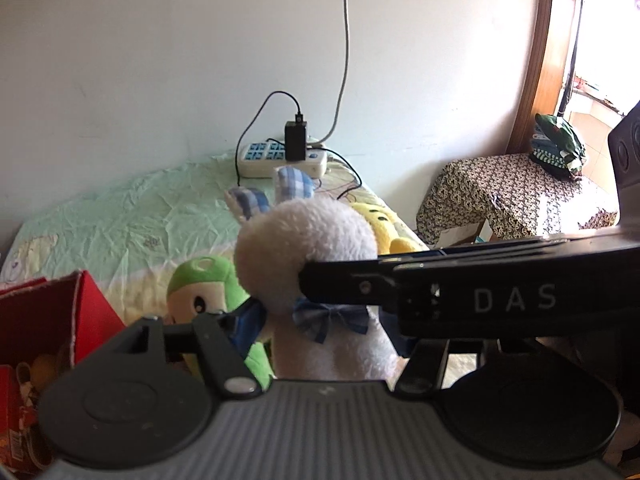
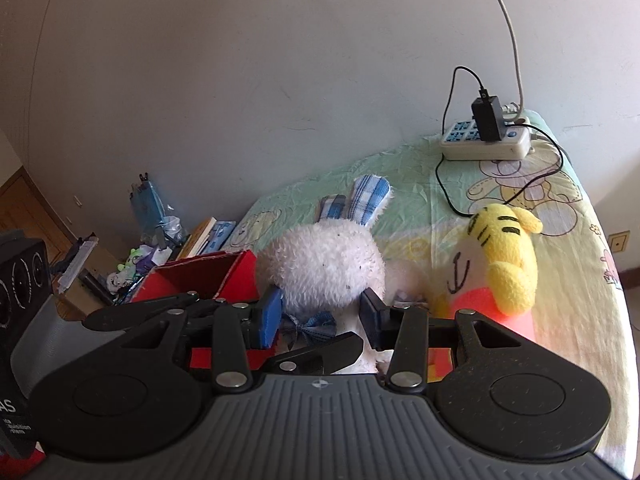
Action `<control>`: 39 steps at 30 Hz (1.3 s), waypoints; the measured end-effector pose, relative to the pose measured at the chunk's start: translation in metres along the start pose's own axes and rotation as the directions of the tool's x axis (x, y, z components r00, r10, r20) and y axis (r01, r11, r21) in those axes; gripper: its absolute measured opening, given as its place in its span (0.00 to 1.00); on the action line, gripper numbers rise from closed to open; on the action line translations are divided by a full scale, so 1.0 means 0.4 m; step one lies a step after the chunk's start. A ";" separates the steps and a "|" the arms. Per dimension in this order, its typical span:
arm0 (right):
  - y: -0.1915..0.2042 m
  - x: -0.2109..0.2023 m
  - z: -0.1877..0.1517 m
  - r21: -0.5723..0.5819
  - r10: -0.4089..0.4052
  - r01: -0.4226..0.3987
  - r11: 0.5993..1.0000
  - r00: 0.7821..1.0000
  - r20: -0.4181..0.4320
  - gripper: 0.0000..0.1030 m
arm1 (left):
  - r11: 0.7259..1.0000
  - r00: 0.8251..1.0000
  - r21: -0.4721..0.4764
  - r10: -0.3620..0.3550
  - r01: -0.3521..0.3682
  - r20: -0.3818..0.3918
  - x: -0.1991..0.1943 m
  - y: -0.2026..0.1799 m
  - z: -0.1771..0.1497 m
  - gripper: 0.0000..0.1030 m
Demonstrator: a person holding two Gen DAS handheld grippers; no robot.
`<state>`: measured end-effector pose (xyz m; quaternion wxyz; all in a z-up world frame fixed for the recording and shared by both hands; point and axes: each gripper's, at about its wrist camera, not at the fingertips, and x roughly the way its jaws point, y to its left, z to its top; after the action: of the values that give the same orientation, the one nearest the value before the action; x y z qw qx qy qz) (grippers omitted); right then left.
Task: Organize objects
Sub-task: 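Grasp the white bunny plush with both grippers and lift it, then carry the white bunny into the red box and open both grippers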
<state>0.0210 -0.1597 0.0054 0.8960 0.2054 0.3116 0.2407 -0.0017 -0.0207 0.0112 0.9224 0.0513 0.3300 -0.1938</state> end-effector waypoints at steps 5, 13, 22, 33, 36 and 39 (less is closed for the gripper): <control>0.054 0.013 0.003 -0.004 0.082 -0.082 0.997 0.997 0.003 0.44 | 0.998 0.997 -0.048 0.052 -0.050 0.055 -0.084 0.040 -0.008 0.59; 0.200 0.106 0.013 -0.043 0.165 -0.165 0.985 0.986 -0.013 0.44 | 0.985 0.981 -0.083 0.160 -0.151 0.113 -0.193 0.161 -0.033 0.59; 0.375 0.305 -0.017 0.039 0.219 -0.217 0.976 0.970 -0.105 0.45 | 0.963 0.967 -0.128 0.248 -0.239 0.063 -0.261 0.414 -0.083 0.59; 0.482 0.503 -0.079 0.188 0.252 -0.213 0.959 0.942 -0.221 0.45 | 0.938 0.946 -0.120 0.320 -0.325 -0.056 -0.259 0.651 -0.175 0.59; 0.501 0.537 -0.095 0.210 0.232 -0.181 0.961 0.939 -0.252 0.45 | 0.934 0.939 -0.111 0.331 -0.339 -0.090 -0.236 0.695 -0.192 0.59; 0.522 0.572 -0.104 0.224 0.210 -0.148 0.963 0.935 -0.284 0.45 | 0.930 0.934 -0.112 0.336 -0.349 -0.122 -0.222 0.730 -0.209 0.59</control>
<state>0.0884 0.1444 -0.0216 0.7862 0.2817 0.4488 0.3180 0.0005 0.2952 -0.0077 0.9257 0.0567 0.3741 -0.0049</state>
